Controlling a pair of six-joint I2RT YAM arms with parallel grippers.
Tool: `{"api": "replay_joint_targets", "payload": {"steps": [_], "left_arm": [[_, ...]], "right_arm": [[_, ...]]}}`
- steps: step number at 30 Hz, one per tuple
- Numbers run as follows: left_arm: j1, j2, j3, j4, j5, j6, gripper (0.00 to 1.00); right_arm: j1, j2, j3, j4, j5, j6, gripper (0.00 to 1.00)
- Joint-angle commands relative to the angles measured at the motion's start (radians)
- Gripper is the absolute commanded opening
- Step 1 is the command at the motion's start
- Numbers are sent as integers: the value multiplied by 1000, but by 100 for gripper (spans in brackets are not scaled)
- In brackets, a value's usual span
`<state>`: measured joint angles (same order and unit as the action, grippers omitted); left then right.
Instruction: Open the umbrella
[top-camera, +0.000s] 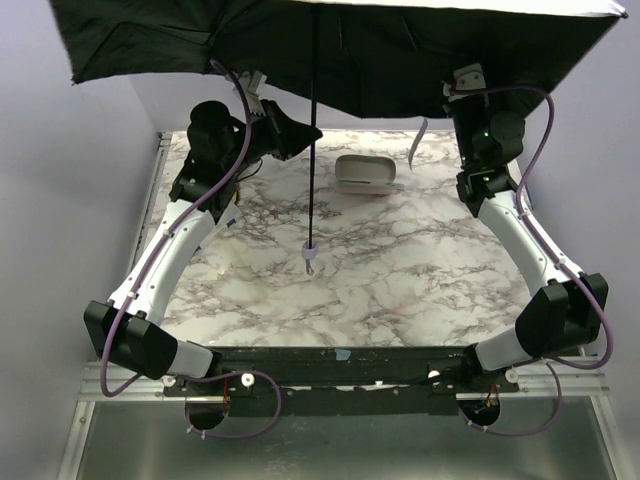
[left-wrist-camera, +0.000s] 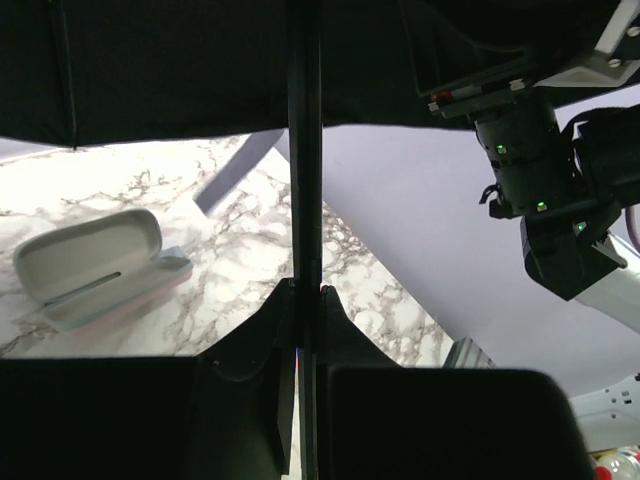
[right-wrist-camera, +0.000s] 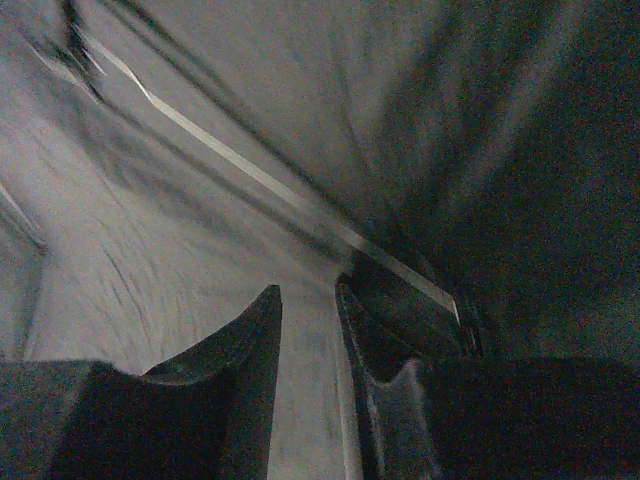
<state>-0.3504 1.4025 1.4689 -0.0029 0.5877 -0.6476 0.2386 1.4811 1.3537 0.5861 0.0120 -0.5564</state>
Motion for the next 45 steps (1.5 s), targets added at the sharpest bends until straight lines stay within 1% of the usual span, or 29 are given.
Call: {"api": "replay_joint_targets", "payload": {"steps": [1,4,7,10,14,16,19,20,22,24,28,31,35,37,40,41,43,45], "left_arm": [[-10,35,79,101,14,-51,0],[-16,64,117,116,-9,-83,0],[-32,78,136,118,-10,-84,0],[-49,75,123,114,0,-79,0],[-53,46,74,109,3,-65,0],[-53,27,54,105,1,-48,0],[-53,7,11,105,3,-50,0],[-53,0,-3,104,8,-52,0],[-52,-17,-31,99,8,-40,0],[-43,-38,-52,97,9,-21,0],[-5,-60,-65,108,43,-18,0],[13,-60,-58,114,70,-10,0],[13,-48,-38,115,89,-10,0],[13,-41,-32,126,90,-21,0],[13,-23,-25,149,87,-43,0],[13,-19,-23,164,82,-43,0],[14,-3,-10,182,71,-37,0],[13,20,17,182,65,-34,0]], "right_arm": [[9,-44,-3,-148,-262,80,28],[54,-92,-53,-244,-417,109,27],[147,-126,-102,-272,-444,71,26],[236,-110,-75,-263,-372,43,26],[256,-43,32,-201,-166,64,26],[255,-16,70,-150,-74,48,27],[254,11,103,-34,-16,-21,26],[251,26,128,-23,25,-36,25],[229,68,204,-36,73,-49,24],[173,103,250,-44,90,-56,23],[49,151,280,-77,98,-100,22],[13,171,289,-87,105,-123,22],[13,163,290,-129,45,-116,23],[14,149,280,-158,-3,-88,25],[17,102,239,-210,-159,-45,34],[18,84,218,-223,-218,-13,39],[20,42,187,-266,-359,28,46],[25,2,152,-282,-499,87,48]]}}
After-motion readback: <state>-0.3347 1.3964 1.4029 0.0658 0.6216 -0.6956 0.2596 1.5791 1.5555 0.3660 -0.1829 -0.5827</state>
